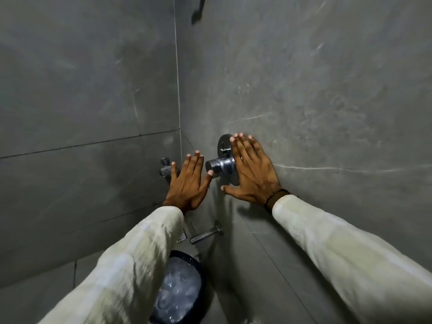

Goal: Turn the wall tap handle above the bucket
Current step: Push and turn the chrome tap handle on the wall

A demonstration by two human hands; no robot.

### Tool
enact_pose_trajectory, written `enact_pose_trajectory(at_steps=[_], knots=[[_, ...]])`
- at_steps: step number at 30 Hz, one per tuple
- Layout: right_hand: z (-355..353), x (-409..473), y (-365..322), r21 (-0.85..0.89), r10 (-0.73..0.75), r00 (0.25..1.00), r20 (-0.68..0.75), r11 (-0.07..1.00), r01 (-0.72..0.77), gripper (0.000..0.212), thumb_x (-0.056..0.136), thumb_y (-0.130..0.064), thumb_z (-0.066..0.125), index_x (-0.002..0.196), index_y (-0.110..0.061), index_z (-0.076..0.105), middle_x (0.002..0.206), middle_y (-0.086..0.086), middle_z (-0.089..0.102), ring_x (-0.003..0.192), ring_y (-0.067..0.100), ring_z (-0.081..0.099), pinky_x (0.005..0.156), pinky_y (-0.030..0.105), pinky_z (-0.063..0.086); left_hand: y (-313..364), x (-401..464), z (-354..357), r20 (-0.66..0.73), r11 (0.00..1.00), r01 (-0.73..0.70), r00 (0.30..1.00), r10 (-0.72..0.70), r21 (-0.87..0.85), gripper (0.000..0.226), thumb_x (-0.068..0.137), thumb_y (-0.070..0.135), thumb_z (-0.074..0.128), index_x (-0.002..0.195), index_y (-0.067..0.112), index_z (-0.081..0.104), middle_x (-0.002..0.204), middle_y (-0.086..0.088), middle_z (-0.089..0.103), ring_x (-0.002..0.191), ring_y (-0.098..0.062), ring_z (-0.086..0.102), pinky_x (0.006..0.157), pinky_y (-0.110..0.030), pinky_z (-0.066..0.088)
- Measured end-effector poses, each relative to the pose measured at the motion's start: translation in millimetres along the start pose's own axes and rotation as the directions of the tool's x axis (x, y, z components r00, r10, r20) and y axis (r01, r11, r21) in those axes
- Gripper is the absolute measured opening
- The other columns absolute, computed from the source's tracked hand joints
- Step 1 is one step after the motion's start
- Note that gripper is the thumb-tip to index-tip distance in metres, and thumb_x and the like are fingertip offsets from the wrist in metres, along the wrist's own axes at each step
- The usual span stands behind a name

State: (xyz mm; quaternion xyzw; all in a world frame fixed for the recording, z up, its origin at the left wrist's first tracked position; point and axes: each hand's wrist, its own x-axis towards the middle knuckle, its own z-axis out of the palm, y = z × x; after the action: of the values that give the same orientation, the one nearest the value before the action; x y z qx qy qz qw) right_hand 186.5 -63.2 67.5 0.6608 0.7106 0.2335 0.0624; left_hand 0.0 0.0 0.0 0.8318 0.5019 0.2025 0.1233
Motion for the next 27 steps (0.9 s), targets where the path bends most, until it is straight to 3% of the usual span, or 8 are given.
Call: enact_pose_trajectory(at_steps=[4, 10, 13, 19, 22, 24, 25, 27], knots=[[17, 16, -4, -0.157, -0.016, 1.0, 0.012, 0.987, 0.018, 0.124, 0.092, -0.083, 0.034, 0.158, 0.003, -0.026, 0.173, 0.025, -0.02, 0.163, 0.038, -0.016, 0.126, 0.047, -0.021, -5, 14, 18, 0.014, 0.999, 0.042, 0.999, -0.042, -0.018, 0.069, 0.107, 0.053, 0.015, 0.165, 0.018, 0.006, 0.175, 0.0, -0.002, 0.161, -0.019, -0.007, 0.127, -0.058, -0.01], [29, 27, -10, -0.41, -0.002, 1.0, 0.026, 0.912, 0.013, 0.121, 0.093, -0.085, 0.022, 0.165, 0.004, -0.015, 0.17, 0.033, -0.021, 0.162, 0.044, -0.016, 0.129, 0.051, -0.015, -7, 30, 42, 0.005, 0.989, 0.085, 0.996, -0.085, -0.122, 0.064, 0.109, 0.048, 0.015, 0.165, 0.018, 0.009, 0.176, 0.0, 0.001, 0.161, -0.019, -0.004, 0.127, -0.06, -0.006], [34, 28, -12, -0.529, -0.013, 1.0, 0.017, 0.849, 0.02, 0.11, 0.098, -0.075, 0.023, 0.165, 0.004, -0.013, 0.17, 0.034, -0.019, 0.161, 0.047, -0.014, 0.132, 0.052, -0.009, -6, 33, 50, -0.01, 0.975, 0.108, 0.994, -0.112, -0.196, 0.061, 0.11, 0.045, 0.016, 0.164, 0.018, 0.011, 0.176, 0.0, 0.004, 0.161, -0.019, -0.002, 0.128, -0.058, -0.004], [36, 30, -14, -0.626, -0.032, 0.999, -0.014, 0.779, 0.017, 0.09, 0.106, -0.053, 0.022, 0.165, 0.005, -0.013, 0.172, 0.032, -0.016, 0.162, 0.047, -0.012, 0.132, 0.053, -0.007, -9, 36, 62, 0.008, 0.926, 0.168, 0.984, -0.176, -0.339, 0.061, 0.109, 0.047, 0.017, 0.164, 0.02, 0.016, 0.175, -0.001, 0.009, 0.161, -0.021, 0.003, 0.129, -0.058, 0.001], [37, 30, -16, -0.634, -0.028, 0.999, -0.025, 0.773, 0.006, 0.089, 0.106, -0.052, 0.022, 0.165, 0.004, -0.012, 0.173, 0.031, -0.015, 0.162, 0.047, -0.011, 0.132, 0.053, -0.007, -10, 37, 68, 0.041, 0.867, 0.232, 0.97, -0.239, -0.44, 0.062, 0.108, 0.051, 0.02, 0.16, 0.019, 0.029, 0.171, -0.005, 0.025, 0.159, -0.025, 0.017, 0.128, -0.06, 0.008], [38, 30, -15, -0.637, -0.025, 0.999, -0.03, 0.771, 0.0, 0.088, 0.105, -0.052, 0.022, 0.166, 0.004, -0.011, 0.173, 0.031, -0.014, 0.162, 0.047, -0.01, 0.132, 0.054, -0.008, -12, 38, 70, 0.053, 0.841, 0.246, 0.966, -0.252, -0.482, 0.06, 0.107, 0.053, 0.023, 0.145, 0.016, 0.052, 0.152, -0.009, 0.052, 0.144, -0.03, 0.041, 0.121, -0.056, 0.027], [38, 30, -15, -0.638, -0.027, 0.999, -0.03, 0.77, 0.001, 0.088, 0.105, -0.051, 0.022, 0.166, 0.004, -0.011, 0.173, 0.031, -0.014, 0.162, 0.047, -0.01, 0.131, 0.054, -0.009, -12, 38, 71, 0.079, 0.812, 0.265, 0.961, -0.264, -0.52, 0.061, 0.106, 0.056, 0.025, 0.137, 0.016, 0.059, 0.136, -0.005, 0.06, 0.13, -0.026, 0.051, 0.112, -0.047, 0.035], [38, 30, -14, -0.633, -0.03, 0.999, -0.031, 0.774, 0.003, 0.089, 0.105, -0.052, 0.024, 0.165, 0.004, -0.01, 0.173, 0.031, -0.013, 0.162, 0.047, -0.009, 0.132, 0.054, -0.008, -12, 35, 71, 0.163, 0.719, 0.336, 0.94, -0.301, -0.608, 0.067, 0.102, 0.066, 0.027, 0.132, 0.019, 0.064, 0.118, 0.004, 0.06, 0.109, -0.018, 0.053, 0.093, -0.033, 0.037]])
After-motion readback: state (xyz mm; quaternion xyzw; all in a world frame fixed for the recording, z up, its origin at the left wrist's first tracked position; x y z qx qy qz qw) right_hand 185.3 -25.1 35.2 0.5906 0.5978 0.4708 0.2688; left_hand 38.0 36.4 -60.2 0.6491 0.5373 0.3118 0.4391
